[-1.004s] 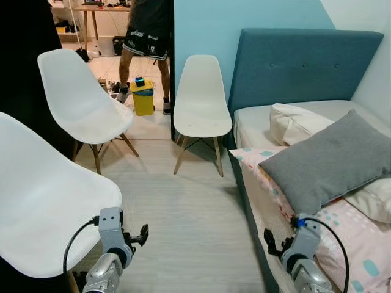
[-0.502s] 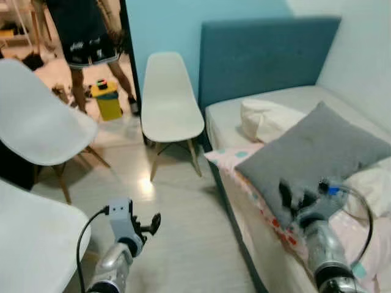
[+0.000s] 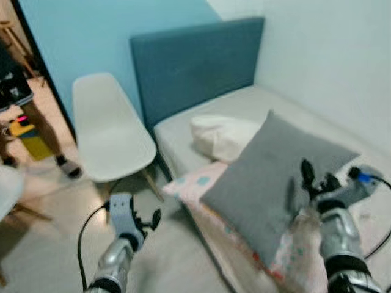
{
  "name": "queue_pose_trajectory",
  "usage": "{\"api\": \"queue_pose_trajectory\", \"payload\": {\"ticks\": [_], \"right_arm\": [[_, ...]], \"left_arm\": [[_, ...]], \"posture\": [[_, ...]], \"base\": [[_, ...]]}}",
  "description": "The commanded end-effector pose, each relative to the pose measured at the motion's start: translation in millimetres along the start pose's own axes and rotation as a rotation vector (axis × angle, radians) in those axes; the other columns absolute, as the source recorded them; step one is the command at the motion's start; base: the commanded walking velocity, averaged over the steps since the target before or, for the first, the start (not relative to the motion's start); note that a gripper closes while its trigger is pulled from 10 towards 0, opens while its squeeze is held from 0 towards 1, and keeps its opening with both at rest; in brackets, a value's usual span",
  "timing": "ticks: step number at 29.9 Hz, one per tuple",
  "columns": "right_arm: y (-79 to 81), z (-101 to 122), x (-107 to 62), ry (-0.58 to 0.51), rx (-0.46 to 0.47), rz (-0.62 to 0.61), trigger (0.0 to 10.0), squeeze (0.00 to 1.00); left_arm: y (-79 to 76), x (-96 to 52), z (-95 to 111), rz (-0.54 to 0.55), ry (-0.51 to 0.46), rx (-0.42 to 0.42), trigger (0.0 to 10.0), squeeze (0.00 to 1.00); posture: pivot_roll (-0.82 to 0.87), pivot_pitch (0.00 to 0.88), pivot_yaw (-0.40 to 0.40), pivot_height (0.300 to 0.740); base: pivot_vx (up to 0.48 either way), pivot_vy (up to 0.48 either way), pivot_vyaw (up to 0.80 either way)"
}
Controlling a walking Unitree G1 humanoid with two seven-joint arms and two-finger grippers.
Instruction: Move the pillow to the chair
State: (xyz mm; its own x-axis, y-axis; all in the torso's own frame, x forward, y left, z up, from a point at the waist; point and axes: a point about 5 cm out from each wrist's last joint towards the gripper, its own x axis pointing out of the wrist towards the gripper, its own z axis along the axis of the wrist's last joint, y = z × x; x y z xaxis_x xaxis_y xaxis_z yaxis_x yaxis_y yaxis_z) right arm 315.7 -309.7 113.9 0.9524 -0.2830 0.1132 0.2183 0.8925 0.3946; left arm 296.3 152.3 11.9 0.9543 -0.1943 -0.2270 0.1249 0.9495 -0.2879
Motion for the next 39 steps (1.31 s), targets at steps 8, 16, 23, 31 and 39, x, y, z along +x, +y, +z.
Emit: {"api": "queue_pose_trajectory", "payload": {"ticks": [8, 16, 23, 31, 39], "right_arm": [[-17.9, -55, -37.5, 0.281, 0.109, -0.046, 10.0, 0.00], [-19.1, -93, -67.1, 0.443, 0.134, -0.064, 10.0, 0.00], [2.5, -122, -80.2, 0.583, 0.202, 0.009, 10.0, 0.00], [23.7, -140, -85.4, 0.671, 0.181, 0.059, 10.0, 0.00], [40.3, -137, -73.2, 0.637, 0.139, 0.099, 10.0, 0.00]], "left_arm": [[6.9, -3.2, -4, 0.062, 0.034, 0.081, 10.0, 0.00], [9.3, -8.3, -10, 0.071, 0.046, 0.113, 10.0, 0.00], [15.7, -17.1, -17, 0.091, 0.052, 0.146, 10.0, 0.00], [25.5, -29.6, -21, 0.096, 0.035, 0.184, 10.0, 0.00], [44.5, -49.0, -23, 0.125, 0.012, 0.213, 10.0, 0.00]], "posture": [[-0.05, 0.000, 0.036, 0.740], [-0.05, 0.000, 0.049, 0.740], [-0.03, 0.054, 0.073, 0.740], [0.06, 0.145, 0.101, 0.740], [0.12, 0.215, 0.126, 0.740]], "base": [[0.000, 0.000, -0.15], [0.000, 0.000, 0.00], [0.000, 0.000, 0.00], [0.000, 0.000, 0.00], [0.000, 0.000, 0.00]]}}
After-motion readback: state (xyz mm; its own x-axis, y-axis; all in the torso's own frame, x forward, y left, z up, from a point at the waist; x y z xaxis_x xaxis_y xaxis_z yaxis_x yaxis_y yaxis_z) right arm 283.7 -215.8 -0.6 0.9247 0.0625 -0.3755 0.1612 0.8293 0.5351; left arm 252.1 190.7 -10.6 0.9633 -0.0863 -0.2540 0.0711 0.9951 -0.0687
